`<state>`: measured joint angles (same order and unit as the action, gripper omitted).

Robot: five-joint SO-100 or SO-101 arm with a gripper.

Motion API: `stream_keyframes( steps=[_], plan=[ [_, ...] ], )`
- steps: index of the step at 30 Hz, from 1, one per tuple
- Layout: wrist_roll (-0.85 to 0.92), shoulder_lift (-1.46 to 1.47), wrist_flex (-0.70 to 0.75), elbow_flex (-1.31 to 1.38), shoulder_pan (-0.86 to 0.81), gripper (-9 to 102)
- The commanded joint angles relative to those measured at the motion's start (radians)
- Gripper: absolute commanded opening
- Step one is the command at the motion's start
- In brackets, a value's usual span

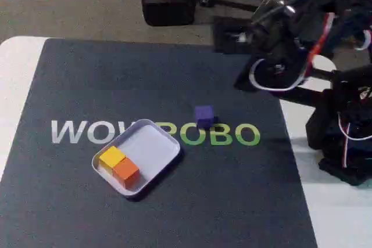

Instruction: Move blocks one by one until all three blocks are in the tray.

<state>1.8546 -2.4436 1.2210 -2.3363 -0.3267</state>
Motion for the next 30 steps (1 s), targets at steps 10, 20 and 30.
stream_keyframes(
  steps=[10, 20, 30],
  plan=[
    [0.081, 0.305, -0.164, 0.069, -0.066, 8],
    [0.196, 0.408, -0.209, 0.066, -0.144, 14],
    [0.232, 0.468, -0.241, 0.072, -0.144, 14]
  ],
)
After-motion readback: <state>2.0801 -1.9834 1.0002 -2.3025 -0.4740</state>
